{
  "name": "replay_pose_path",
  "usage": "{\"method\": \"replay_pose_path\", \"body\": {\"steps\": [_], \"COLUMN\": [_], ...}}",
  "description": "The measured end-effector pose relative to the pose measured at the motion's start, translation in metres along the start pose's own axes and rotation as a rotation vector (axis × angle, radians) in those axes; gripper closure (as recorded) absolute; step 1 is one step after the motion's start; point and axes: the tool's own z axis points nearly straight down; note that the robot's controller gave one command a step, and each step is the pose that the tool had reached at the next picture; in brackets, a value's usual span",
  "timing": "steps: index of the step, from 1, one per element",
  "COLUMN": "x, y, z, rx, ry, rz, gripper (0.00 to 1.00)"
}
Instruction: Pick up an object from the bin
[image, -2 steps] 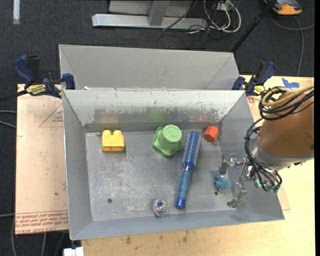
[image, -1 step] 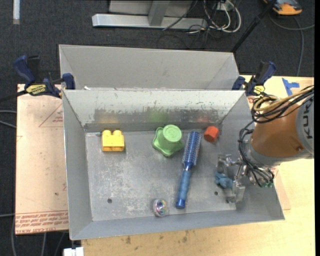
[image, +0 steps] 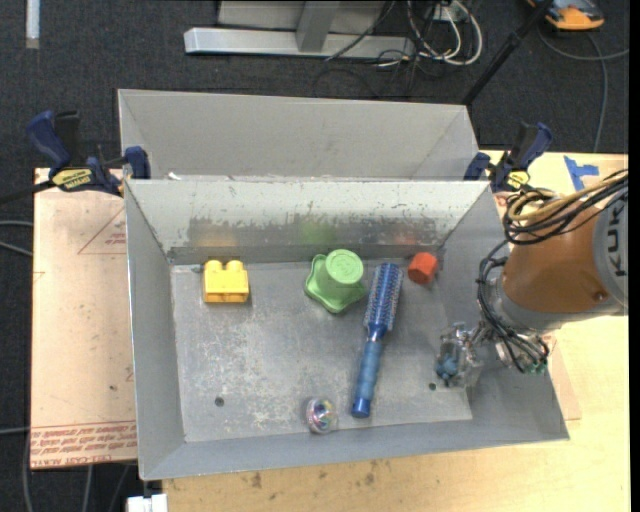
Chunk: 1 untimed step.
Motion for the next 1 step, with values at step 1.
{"method": "replay_pose_path", "body": {"steps": [1], "x": [0.0033], "y": [-0.0001], "z": [-0.1914], "rx": [0.004], "ry": [-0.009], "rz": [-0.209], "gripper": [1.0]}}
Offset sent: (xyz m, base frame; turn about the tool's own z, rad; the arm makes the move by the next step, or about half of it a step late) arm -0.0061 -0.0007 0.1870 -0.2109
